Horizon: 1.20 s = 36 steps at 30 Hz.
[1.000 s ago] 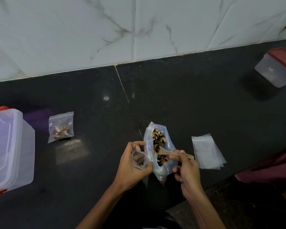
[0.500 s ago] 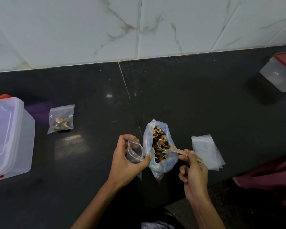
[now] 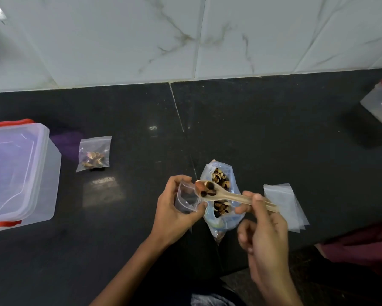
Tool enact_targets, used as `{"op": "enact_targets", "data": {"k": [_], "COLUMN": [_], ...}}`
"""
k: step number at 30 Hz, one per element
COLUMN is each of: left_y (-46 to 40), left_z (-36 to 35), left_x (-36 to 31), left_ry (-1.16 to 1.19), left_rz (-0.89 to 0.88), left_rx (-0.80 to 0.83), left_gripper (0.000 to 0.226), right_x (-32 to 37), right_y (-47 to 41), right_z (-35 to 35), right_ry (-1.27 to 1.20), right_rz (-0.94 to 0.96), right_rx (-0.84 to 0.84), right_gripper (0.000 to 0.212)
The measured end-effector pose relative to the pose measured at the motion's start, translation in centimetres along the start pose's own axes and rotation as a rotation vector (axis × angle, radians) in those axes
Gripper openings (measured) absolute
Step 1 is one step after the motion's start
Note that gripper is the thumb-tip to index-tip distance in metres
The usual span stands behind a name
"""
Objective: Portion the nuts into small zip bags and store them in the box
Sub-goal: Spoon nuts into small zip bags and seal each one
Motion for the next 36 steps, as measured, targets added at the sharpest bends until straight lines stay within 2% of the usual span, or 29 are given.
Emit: {"op": "enact_targets", "data": {"k": [4,9,14,17,20,24,27,31,36], "left_y": [-0.2,0.0,0.2,0.2,0.3,-0.2,-0.9,-1.6,-1.7], "left_z": [-0.1,-0.2,-0.1,0.1,0.2,-0.4,-1.0,-1.7,-1.9], "left_x": [0.3,0.2,0.1,0.0,-0.1,0.3,0.8,1.9,2.3], "left_ry": [0.031,0.101,0.122,0.076,0.066,0.035,0.039,0.092,0.099], "left_rz": [0.020,0.035,0.027,-0.006,-0.014,0.023,0.065,0.145,0.143], "left_rx": [0.027,0.041,0.006,-0.044,-0.038,0.031,0.110,0.227,0.232], "left_gripper": [0.052,0.053,0.052,0.052,0.051,0.046,0.045,0.044,0.046], "right_x": [-0.2,-0.1,-0.2,0.6,-0.2,-3.5,-5.3,-5.7,-5.0], "right_y": [1.2,2.7,3.5,2.1,-0.8,-2.5,-2.5,-2.5,-2.6], "right_z": [-1.6,-3.3,-3.8,-1.8,0.4,0.7,0.6,0.6,0.9], "right_ry": [0.203,0.662,0.722,0.549,0.643,0.897,0.970,0.918,0.741], "right_rz": [0.241,0.757,0.962,0.882,0.785,0.757,0.734,0.676,0.488], "right_rx": [0.118,0.388,0.432,0.251,0.055,0.129,0.155,0.160,0.102], "right_gripper": [0.029,0.018,0.019,0.027,0.025,0.022,0.028,0.026,0.024]}}
Point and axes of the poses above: each hand's wrist, its own y-axis away from the middle knuckle, its own z-axis out of the back of the hand, x = y × z, the point moved 5 cm from there along -y, towards the middle knuckle, and after that the axes turned 14 degrees about z, right-handed, at the moved point
